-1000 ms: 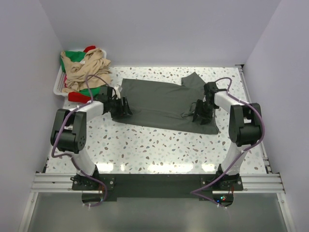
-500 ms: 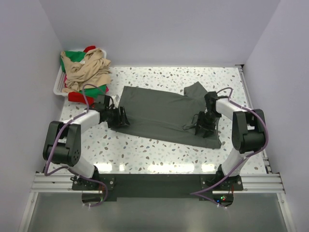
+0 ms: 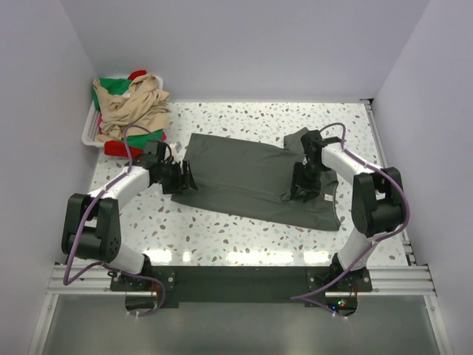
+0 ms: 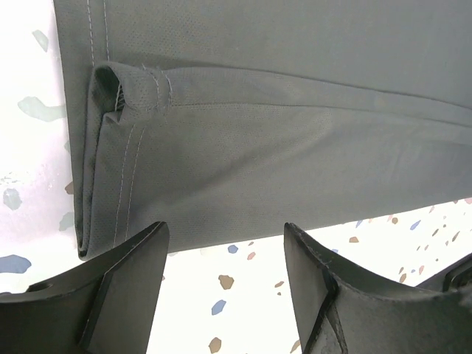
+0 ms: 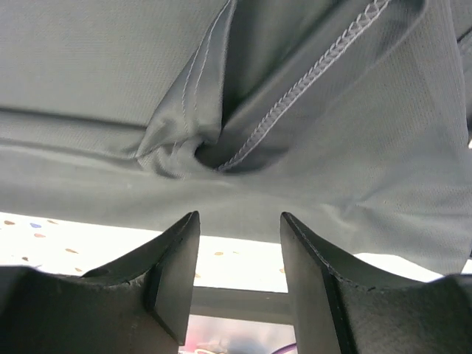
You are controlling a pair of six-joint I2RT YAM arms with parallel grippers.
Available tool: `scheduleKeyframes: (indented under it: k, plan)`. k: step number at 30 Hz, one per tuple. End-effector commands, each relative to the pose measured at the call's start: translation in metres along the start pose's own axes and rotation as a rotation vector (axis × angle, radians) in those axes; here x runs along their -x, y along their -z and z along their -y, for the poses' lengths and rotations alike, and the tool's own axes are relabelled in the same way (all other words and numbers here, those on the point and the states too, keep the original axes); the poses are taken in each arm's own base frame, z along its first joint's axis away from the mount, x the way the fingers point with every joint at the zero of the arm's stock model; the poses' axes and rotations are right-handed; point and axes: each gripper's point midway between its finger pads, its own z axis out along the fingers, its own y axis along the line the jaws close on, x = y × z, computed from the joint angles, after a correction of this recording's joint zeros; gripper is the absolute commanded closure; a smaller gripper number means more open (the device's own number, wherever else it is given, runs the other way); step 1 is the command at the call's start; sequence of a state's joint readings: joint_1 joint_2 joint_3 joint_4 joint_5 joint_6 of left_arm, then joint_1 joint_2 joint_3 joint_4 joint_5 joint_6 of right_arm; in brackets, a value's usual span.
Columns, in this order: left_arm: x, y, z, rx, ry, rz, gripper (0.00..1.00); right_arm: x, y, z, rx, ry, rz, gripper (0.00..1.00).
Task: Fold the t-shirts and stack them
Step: Fold the tshirt
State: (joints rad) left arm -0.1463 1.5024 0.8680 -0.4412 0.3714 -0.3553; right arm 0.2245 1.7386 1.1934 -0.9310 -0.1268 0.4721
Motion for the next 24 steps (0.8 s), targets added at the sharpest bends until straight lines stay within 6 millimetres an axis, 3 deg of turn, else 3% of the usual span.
scheduleKeyframes:
  k: [1,7,14,22,24]
  plan:
    - [0.015,0.01,0.011,-0.033,-0.035,0.039,0.31,0.006,-0.007,-0.007,0.004,0.0,-0.018,0.5]
    - [0.021,0.009,0.008,-0.014,-0.037,0.058,0.31,0.019,-0.011,-0.011,-0.008,0.014,-0.001,0.5]
    - [0.014,0.004,0.004,-0.008,-0.027,0.049,0.31,0.036,-0.02,-0.016,0.005,0.039,0.045,0.52]
    - [0.0,-0.004,-0.005,0.01,-0.022,0.014,0.31,0.073,-0.012,-0.053,0.137,0.092,0.146,0.55]
    - [0.0,-0.005,-0.006,0.013,-0.024,0.014,0.31,0.076,-0.013,-0.059,0.153,0.102,0.143,0.61]
